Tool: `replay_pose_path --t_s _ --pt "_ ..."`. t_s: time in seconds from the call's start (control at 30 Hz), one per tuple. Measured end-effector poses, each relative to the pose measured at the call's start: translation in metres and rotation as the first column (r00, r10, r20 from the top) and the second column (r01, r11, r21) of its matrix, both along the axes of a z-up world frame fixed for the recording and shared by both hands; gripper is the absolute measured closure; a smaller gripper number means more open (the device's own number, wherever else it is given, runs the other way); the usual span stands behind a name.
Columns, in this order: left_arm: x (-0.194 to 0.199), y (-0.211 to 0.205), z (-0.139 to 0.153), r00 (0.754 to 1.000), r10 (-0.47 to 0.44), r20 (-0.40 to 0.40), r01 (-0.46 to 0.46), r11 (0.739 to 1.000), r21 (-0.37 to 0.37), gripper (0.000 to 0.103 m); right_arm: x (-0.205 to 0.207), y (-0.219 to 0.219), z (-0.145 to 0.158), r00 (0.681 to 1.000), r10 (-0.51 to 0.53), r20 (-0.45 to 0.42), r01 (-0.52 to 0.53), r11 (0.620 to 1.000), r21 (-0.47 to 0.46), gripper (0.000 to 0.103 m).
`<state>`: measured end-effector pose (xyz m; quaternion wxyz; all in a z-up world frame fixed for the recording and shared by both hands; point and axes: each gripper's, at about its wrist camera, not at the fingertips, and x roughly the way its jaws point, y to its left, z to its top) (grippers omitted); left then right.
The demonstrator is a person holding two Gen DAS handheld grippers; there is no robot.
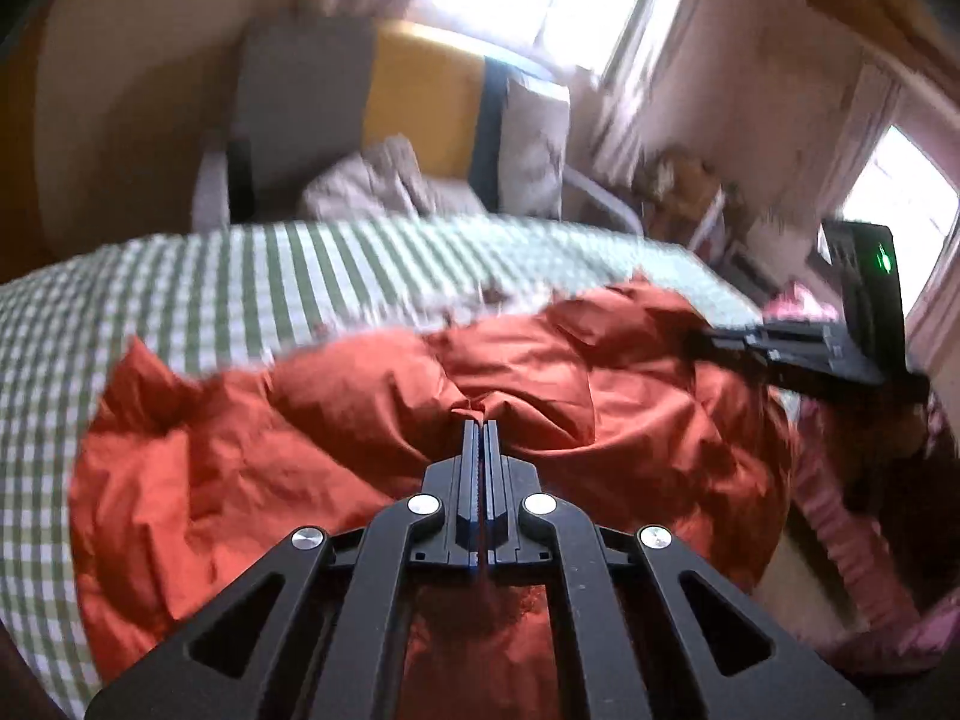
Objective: Fold large clothes
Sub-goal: 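Grasp the jacket with both grippers, spread it flat, then open the left gripper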
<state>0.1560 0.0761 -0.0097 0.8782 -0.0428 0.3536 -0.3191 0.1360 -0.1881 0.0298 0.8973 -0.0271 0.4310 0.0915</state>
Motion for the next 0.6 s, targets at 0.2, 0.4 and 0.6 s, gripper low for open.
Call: replay_pose_path --t_s 0.2,0.4,0.6 --pt "0.026 0.001 -0.024 0.994 0.111 -0.011 -0.111 0.993 -0.037 0.103 0.012 0.003 0.002 0.986 -0.091 0.138 0.094 0.996 -0.009 0.096" --pt "0.043 -0.003 -0.055 0.981 0.157 -0.113 -0.164 0.985 -0.055 0.103 0.053 0.007 -0.034 0.980 -0.173 0.101 0.176 0.984 -0.019 0.096" --pt "0.043 -0.007 -0.065 0.977 0.163 -0.140 -0.170 0.985 -0.036 0.102 0.093 0.019 -0.076 0.973 -0.231 0.006 0.230 0.962 -0.146 0.089"
